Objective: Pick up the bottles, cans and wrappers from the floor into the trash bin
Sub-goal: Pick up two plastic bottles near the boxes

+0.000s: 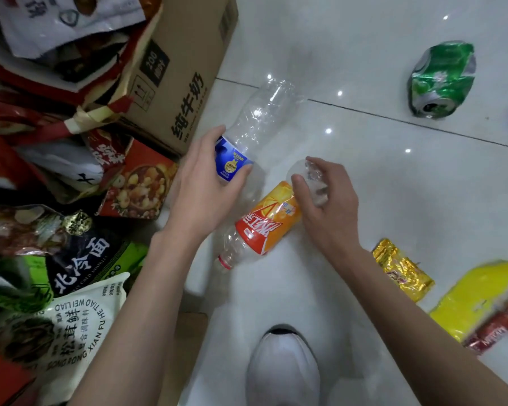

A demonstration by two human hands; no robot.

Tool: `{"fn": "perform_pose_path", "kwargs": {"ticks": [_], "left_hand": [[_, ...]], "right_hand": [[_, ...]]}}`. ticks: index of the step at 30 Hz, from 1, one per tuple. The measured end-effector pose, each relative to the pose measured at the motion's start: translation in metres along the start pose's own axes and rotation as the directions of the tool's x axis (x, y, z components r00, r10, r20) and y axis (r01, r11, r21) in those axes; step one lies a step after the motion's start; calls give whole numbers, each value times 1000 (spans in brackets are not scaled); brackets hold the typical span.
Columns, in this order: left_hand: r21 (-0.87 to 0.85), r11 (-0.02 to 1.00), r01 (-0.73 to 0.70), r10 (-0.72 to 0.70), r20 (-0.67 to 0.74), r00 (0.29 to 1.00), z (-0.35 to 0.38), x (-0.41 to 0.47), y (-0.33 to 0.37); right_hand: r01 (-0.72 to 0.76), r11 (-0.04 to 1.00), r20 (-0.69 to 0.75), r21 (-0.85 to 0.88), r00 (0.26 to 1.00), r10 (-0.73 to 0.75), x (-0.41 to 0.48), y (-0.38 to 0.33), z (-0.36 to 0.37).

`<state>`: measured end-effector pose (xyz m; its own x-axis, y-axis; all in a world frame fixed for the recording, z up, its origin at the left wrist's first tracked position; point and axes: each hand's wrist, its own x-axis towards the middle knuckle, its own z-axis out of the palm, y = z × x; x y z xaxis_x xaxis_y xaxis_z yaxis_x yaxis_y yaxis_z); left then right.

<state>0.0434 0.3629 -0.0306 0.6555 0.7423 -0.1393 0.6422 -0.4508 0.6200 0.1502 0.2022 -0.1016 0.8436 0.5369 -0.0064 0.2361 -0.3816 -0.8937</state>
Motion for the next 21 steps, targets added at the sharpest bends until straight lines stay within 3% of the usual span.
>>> {"fn": "perform_pose_path", "kwargs": {"ticks": [10,21], "left_hand": [[-116,990,-82,91,71,993,-67,-75,131],[-124,983,-135,152,132,980,-251,-173,332]], "right_hand": [[-121,992,-217,44,968,127,-40,-98,-156],[-60,995,-256,85,963,80,-89,-337,-352]]}}
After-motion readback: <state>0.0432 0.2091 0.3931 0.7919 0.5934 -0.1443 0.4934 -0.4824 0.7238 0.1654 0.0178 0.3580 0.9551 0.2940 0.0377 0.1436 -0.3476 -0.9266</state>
